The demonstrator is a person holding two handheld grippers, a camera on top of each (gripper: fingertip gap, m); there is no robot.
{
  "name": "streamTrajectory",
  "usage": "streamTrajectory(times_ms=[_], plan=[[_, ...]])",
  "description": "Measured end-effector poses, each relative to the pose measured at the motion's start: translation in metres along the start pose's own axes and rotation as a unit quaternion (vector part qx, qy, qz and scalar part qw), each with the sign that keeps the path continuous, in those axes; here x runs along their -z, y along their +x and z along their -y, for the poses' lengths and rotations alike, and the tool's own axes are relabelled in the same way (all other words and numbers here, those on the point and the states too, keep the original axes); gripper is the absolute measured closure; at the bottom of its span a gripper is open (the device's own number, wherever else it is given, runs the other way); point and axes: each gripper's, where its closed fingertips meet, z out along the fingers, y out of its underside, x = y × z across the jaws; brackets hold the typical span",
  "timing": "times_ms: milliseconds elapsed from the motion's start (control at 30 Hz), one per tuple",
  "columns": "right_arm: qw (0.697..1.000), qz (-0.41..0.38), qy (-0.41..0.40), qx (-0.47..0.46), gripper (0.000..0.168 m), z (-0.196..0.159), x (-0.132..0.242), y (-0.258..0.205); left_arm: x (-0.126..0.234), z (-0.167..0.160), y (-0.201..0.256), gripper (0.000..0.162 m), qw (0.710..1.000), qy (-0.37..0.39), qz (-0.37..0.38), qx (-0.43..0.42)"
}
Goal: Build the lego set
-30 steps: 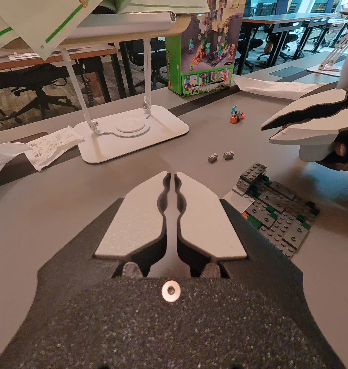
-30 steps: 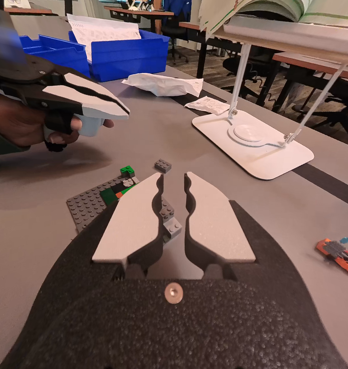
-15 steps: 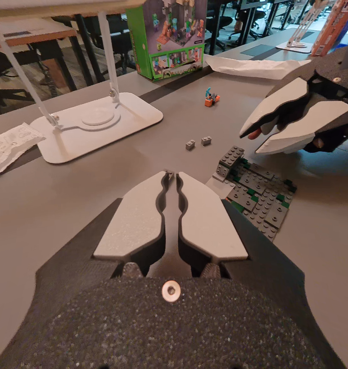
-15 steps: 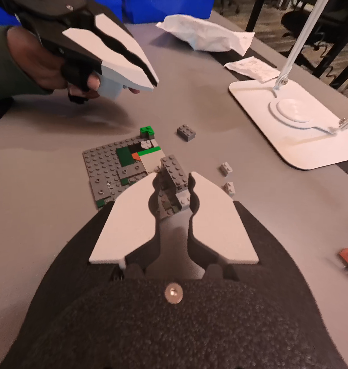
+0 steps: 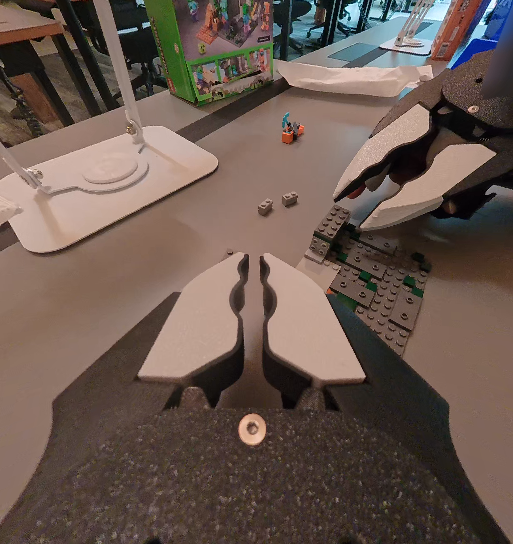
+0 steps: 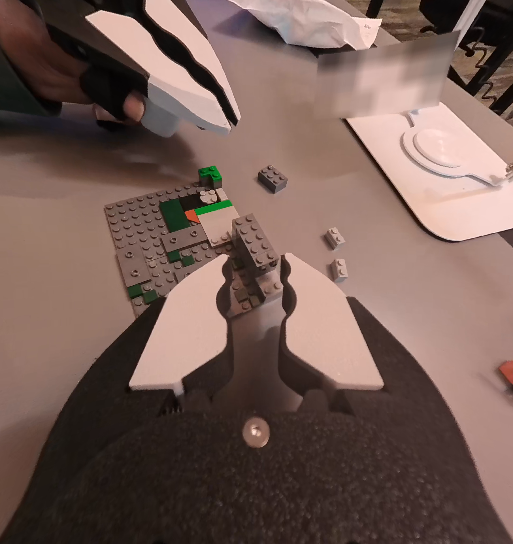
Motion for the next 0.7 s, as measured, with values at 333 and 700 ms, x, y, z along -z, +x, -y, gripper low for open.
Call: streamTrajectory(times_ms=[333, 700], plan=[[0.999, 0.021, -0.024, 0.028, 0.136, -0.006, -0.013, 0.003, -0.015, 0.001, -0.014, 0.147, 0.998, -0.046, -0.029, -0.01], [0.994, 0.086, -0.041, 0.049, 0.147, -0.003, -0.022, 0.001, -0.024, -0.007, -0.029, 0.135, 0.991, -0.092, -0.086, -0.041]])
